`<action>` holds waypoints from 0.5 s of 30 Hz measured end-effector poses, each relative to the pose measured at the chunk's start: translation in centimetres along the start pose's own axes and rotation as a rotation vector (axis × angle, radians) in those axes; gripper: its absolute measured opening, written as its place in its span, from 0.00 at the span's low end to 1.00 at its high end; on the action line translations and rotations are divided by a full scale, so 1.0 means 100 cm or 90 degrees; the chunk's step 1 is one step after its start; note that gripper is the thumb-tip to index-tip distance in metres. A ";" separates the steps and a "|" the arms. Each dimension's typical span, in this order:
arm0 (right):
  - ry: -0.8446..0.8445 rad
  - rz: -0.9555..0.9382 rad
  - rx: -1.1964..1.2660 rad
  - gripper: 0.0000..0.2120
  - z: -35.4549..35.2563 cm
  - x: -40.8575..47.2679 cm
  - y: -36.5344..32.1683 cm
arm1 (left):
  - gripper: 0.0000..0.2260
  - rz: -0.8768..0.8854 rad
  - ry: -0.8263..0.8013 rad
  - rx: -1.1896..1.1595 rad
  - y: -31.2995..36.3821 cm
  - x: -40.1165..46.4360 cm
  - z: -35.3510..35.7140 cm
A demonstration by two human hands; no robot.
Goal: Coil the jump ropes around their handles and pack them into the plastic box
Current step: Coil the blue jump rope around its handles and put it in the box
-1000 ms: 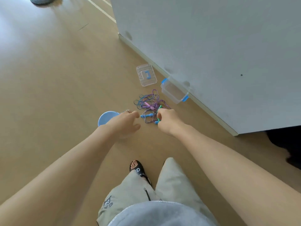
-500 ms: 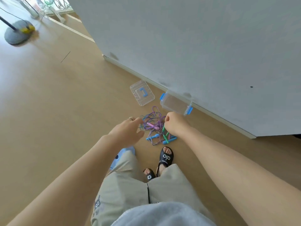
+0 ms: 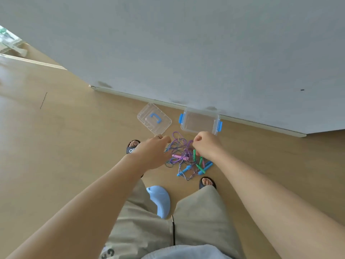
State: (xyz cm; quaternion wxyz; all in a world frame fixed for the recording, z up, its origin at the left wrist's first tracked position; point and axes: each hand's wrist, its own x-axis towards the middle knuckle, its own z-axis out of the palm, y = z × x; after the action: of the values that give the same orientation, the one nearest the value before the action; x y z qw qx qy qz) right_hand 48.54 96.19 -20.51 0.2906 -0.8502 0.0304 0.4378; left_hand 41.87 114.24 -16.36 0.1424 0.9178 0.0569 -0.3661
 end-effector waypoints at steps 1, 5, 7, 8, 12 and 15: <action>0.002 0.018 0.031 0.08 0.009 0.017 -0.001 | 0.20 0.015 -0.008 -0.007 -0.012 0.019 0.004; 0.033 0.106 0.123 0.09 0.066 0.112 0.011 | 0.17 0.069 -0.062 -0.035 -0.075 0.116 0.049; 0.051 0.146 0.131 0.12 0.107 0.171 0.026 | 0.18 0.084 -0.096 -0.016 -0.115 0.171 0.084; 0.047 0.171 0.125 0.14 0.130 0.193 0.033 | 0.19 0.085 -0.125 0.005 -0.133 0.192 0.103; 0.008 0.226 0.139 0.20 0.212 0.294 0.073 | 0.24 0.110 -0.145 0.027 -0.195 0.276 0.187; -0.029 0.258 0.195 0.26 0.270 0.367 0.107 | 0.27 0.131 -0.170 0.028 -0.221 0.335 0.253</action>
State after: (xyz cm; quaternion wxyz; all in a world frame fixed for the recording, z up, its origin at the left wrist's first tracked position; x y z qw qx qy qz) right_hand 48.17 108.81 -65.63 0.3231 -0.7627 0.2594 0.4966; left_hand 44.98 127.63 -61.78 0.1656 0.8648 -0.0646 -0.4697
